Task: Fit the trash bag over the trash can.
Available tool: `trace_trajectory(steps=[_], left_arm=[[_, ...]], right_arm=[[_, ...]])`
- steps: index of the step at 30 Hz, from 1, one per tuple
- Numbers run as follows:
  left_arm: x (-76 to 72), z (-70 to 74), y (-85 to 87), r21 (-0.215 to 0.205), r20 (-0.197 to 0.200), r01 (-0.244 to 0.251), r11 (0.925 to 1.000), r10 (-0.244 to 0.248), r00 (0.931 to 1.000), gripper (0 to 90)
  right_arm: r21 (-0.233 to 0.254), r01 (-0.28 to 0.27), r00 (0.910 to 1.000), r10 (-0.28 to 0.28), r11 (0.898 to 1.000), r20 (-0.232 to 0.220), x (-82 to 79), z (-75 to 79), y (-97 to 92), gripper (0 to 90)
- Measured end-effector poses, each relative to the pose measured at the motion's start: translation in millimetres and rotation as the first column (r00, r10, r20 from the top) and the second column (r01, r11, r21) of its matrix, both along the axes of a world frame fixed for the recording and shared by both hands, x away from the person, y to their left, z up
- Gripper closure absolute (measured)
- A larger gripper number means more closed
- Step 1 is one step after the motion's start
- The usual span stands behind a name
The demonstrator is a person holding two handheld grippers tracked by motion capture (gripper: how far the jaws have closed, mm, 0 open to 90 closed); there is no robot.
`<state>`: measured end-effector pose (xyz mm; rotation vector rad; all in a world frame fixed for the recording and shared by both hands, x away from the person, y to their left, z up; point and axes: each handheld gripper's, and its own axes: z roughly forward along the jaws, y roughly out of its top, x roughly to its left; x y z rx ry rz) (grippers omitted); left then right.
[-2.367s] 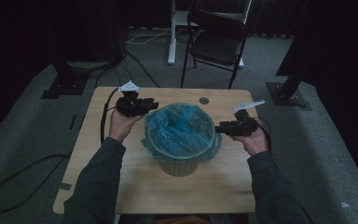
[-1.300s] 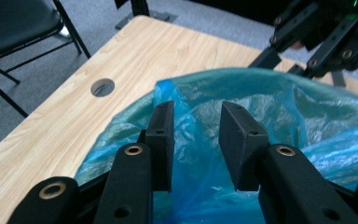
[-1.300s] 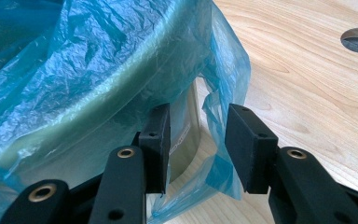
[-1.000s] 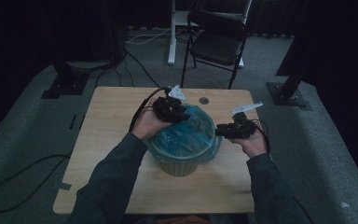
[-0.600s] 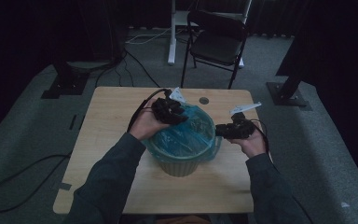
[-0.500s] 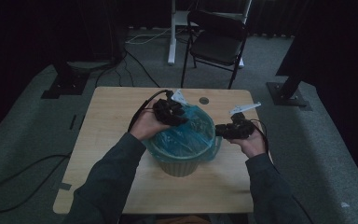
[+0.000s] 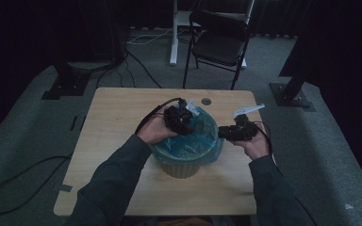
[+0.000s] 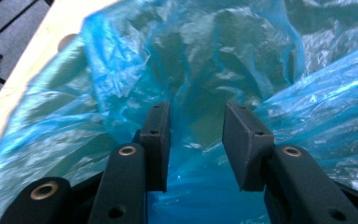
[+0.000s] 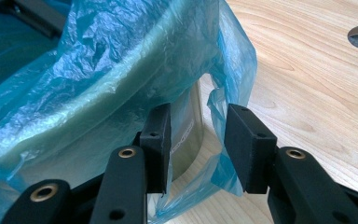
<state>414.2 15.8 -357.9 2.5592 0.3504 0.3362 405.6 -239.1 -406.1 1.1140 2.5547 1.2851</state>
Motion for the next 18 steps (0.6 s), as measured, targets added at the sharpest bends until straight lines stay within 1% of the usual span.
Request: trace_trajectory(steps=[1, 5, 7, 8, 10, 11, 13, 14, 17, 18], left_arm=[[-0.5, -1.6, -2.3, 0.019, 0.003, 0.007, 0.9998, -0.007, 1.0, 61.9], [-2.6, -6.7, -9.2, 0.058, 0.002, 0.024, 0.998, -0.025, 0.9997, 61.5], [-3.0, -8.6, -11.6, 0.071, 0.0, 0.03, 0.997, -0.03, 0.9996, 61.4], [-3.1, -9.7, -13.1, 0.085, 0.001, 0.035, 0.9958, -0.035, 0.9994, 61.4], [-3.7, -11.3, -14.8, 0.094, -0.003, 0.038, 0.9948, -0.038, 0.9993, 61.2], [-3.9, -12.3, -16.0, 0.11, -0.004, 0.041, 0.9931, -0.041, 0.9992, 61.0], [-4.0, -14.5, -17.7, 0.124, -0.009, 0.041, 0.9915, -0.04, 0.9992, 60.6], [-3.8, -15.9, -18.8, 0.141, -0.01, 0.045, 0.989, -0.044, 0.999, 60.5], [-3.9, -19.1, -21.3, 0.169, -0.011, 0.052, 0.9843, -0.051, 0.9986, 60.5], [-3.7, -19.5, -21.6, 0.174, -0.017, 0.057, 0.9832, -0.055, 0.9984, 60.5]], right_arm=[[0.001, 0.0, 1.0, 0.0, 1.0, -0.001, -0.1, 0.1, 0.2, 60.8], [0.002, -0.001, 1.0, 0.001, 1.0, -0.001, 0.1, 0.4, 0.8, 60.8], [0.002, -0.002, 1.0, 0.002, 1.0, 0.0, 0.2, 0.4, 0.7, 60.7], [0.002, -0.002, 1.0, 0.002, 1.0, 0.0, 0.2, 0.3, 0.7, 60.7], [0.002, -0.002, 1.0, 0.002, 1.0, 0.0, 0.1, 0.1, 0.7, 60.6], [0.002, -0.003, 1.0, 0.003, 1.0, 0.001, 0.1, -0.1, 0.7, 60.7], [0.001, -0.004, 1.0, 0.004, 1.0, 0.002, 0.1, -0.4, 0.8, 60.6], [0.002, -0.004, 1.0, 0.004, 1.0, 0.002, 0.1, -0.4, 0.8, 60.6], [0.002, -0.004, 1.0, 0.004, 1.0, 0.001, 0.2, -0.8, 0.7, 60.6], [0.002, -0.004, 1.0, 0.004, 1.0, 0.0, 0.2, -0.9, 0.7, 60.5]])
